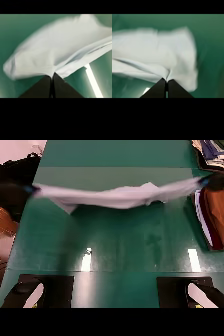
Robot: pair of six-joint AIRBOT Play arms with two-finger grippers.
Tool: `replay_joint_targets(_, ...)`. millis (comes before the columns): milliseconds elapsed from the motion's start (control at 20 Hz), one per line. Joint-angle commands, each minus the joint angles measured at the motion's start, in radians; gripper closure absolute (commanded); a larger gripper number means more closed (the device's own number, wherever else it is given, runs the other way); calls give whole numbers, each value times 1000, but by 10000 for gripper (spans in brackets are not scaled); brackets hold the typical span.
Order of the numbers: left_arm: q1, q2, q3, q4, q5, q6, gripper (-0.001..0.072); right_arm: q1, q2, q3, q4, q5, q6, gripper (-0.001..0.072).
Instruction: Fold the shirts.
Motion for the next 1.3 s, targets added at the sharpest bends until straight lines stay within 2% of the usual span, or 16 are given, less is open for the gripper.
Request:
replay_joint_targets(0, 0, 23, 319, 2, -8, -3, 686, 1, 142, 197, -51, -101, 4, 698)
replay_joint_targets(200, 0, 23, 569, 2, -10, -77, 686, 1, 232, 361, -258, -66, 111, 698)
replay_joint_targets(300, 0, 23, 651, 2, -10, -82, 686, 1, 227, 444, -359, 21, 161, 698)
replay_joint_targets(400, 0, 22, 696, 1, -10, -113, 686, 1, 175, 541, -397, 140, 174, 698)
replay_joint_targets(500, 0, 12, 683, 26, -64, -126, 687, 1, 82, 647, -394, 263, 190, 699)
replay_joint_targets(600, 0, -28, 620, 93, -189, -127, 686, 5, -23, 698, -389, 361, 219, 699)
replay_joint_targets(750, 0, -137, 439, 93, -295, -126, 686, 58, -152, 595, -389, 425, 232, 699)
replay_joint_targets(950, 0, -326, 126, 80, -222, -93, 686, 119, -346, 373, -389, 447, 232, 699)
replay_joint_targets(1100, 0, -517, -14, 75, -68, -72, 686, 123, -511, 278, -383, 396, 232, 699)
replay_joint_targets(1250, 0, -724, -24, 5, 140, -53, 685, 122, -676, 287, -380, 259, 231, 699)
